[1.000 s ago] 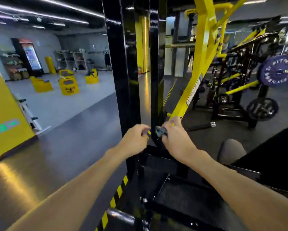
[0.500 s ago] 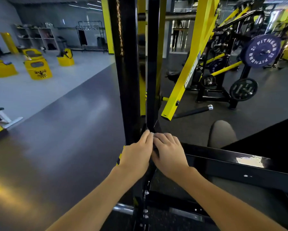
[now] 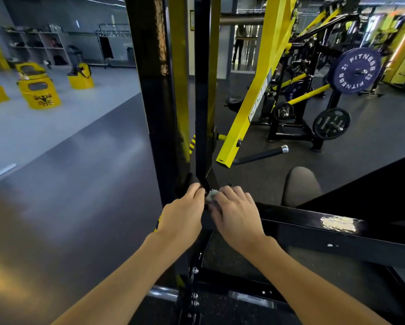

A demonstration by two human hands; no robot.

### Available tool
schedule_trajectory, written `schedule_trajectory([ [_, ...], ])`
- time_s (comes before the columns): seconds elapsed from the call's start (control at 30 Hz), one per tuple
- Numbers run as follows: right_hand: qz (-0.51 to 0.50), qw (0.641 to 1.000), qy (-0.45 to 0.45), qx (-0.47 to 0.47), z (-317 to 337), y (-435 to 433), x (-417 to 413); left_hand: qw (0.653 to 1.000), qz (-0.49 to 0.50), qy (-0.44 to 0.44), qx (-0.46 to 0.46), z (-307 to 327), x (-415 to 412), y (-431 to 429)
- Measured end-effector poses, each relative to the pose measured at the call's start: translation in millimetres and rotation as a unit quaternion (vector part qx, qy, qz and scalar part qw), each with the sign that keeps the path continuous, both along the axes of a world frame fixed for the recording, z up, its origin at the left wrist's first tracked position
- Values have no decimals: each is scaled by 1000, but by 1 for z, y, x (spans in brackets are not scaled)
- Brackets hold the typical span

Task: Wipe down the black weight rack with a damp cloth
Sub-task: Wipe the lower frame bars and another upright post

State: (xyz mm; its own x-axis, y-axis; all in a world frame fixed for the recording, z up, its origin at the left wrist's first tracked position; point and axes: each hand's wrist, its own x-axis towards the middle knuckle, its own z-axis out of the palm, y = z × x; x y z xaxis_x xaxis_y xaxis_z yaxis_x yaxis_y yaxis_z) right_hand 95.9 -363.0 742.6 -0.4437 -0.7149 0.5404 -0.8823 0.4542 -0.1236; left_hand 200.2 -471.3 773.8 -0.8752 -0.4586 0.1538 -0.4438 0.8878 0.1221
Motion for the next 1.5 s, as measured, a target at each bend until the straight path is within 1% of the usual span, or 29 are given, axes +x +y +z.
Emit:
schedule_trajectory([
  [0.07, -29, 999, 10, -27, -5, 15, -10, 1000, -17, 9, 9, 3, -5, 5],
  [0.17, -94, 994, -31, -53, -7, 14, -14, 998, -52, 28, 5, 4, -15, 11],
  [0.2, -96, 994, -34, -50, -8, 10, -10, 998, -59, 33, 9, 4, -20, 11],
  [0.23, -79, 996, -24, -41, -9, 8, -6, 997, -62, 38, 16, 4, -24, 11],
  [0.33, 12, 999, 53, -2, -13, 20, -12, 995, -77, 49, 37, 0, -36, 7],
  [0.37, 13, 998, 60, 8, -14, 26, -21, 994, -82, 52, 41, -2, -40, 6],
  [0.5, -114, 993, 17, -29, -9, 29, -30, 993, -99, 58, 16, -10, -51, 7],
  [0.53, -114, 993, 24, -24, -9, 25, -24, 993, -99, 57, 3, -11, -54, 8],
  [0.6, -72, 997, 40, -13, -11, 23, -16, 995, -87, 50, -9, -7, -62, 7],
  [0.67, -47, 998, 29, -15, -10, 37, -22, 995, -81, 54, -3, -4, -70, 7],
  [0.7, -54, 998, 14, -22, -10, 44, -27, 995, -84, 61, 5, -4, -74, 7],
  [0.77, -106, 993, -27, -48, -8, 56, -34, 992, -93, 80, 24, -6, -82, 10],
  [0.83, -142, 986, -54, -65, -6, 53, -29, 990, -78, 106, 45, -11, -87, 11],
  [0.9, -116, 989, -57, -71, -6, 43, -20, 990, -65, 115, 55, -15, -89, 11],
  [1.0, -45, 998, -22, -26, -7, 49, -26, 988, -67, 121, 67, -19, -88, 8],
  [1.03, -43, 999, -16, -22, -8, 54, -34, 987, -68, 126, 70, -20, -88, 8],
  [1.07, -61, 997, -20, -33, -8, 59, -41, 987, -67, 129, 70, -20, -88, 8],
  [1.13, -128, 989, -42, -65, -7, 59, -42, 987, -64, 131, 66, -21, -88, 8],
  [1.17, -147, 986, -45, -72, -6, 54, -36, 987, -63, 131, 62, -20, -89, 9],
  [1.2, -141, 987, -41, -71, -7, 50, -29, 988, -62, 129, 60, -20, -89, 10],
  [1.3, -64, 997, -23, -42, -8, 54, -23, 988, -65, 129, 62, -20, -88, 9],
  [1.33, -52, 998, -21, -38, -7, 60, -28, 987, -69, 130, 63, -21, -88, 8],
  [1.37, -58, 997, -20, -44, -7, 67, -34, 986, -72, 133, 65, -22, -87, 8],
  [1.47, -157, 984, -23, -77, -7, 74, -31, 985, -78, 142, 67, -23, -88, 8],
  [1.5, -173, 982, -18, -75, -8, 71, -24, 984, -78, 143, 65, -23, -88, 8],
])
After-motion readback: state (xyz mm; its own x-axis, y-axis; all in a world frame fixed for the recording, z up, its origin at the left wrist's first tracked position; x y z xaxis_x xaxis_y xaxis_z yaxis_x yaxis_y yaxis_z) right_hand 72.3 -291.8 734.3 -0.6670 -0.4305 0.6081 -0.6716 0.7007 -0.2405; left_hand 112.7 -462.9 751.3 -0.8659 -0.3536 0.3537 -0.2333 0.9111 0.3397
